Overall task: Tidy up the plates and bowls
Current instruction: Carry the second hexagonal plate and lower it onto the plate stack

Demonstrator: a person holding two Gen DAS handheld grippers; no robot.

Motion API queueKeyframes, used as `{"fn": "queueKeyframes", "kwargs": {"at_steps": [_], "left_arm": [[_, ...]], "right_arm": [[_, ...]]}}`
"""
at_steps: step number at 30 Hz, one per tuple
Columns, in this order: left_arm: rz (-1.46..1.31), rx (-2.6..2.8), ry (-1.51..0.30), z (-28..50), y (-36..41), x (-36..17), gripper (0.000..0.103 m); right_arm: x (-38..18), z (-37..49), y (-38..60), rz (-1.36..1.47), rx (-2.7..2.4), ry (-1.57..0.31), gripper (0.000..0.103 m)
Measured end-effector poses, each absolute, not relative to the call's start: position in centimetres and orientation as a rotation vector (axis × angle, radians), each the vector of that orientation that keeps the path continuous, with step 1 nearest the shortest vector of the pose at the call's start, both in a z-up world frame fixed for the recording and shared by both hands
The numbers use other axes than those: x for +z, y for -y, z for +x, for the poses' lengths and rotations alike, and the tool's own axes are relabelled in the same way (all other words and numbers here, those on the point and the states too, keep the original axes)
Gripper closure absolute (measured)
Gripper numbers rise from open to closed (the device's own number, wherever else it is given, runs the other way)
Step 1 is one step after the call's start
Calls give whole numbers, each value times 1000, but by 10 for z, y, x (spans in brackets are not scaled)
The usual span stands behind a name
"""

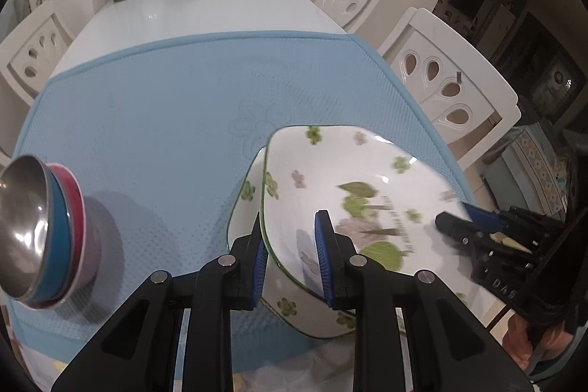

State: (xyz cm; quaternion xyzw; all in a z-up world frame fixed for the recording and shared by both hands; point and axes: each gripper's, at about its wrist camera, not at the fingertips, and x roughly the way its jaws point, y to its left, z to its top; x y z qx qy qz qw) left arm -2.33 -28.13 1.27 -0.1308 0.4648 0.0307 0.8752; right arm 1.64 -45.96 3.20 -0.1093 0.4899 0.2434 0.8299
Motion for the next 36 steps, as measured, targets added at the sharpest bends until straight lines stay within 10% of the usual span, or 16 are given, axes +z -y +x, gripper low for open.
{"fn": "queueKeyframes", "kwargs": {"at_steps": [36], "left_arm": [[-404, 114, -1076, -27, 246, -29, 84]], "right_arm": [[-1, 56, 438, -330, 471, -1158, 78]]}}
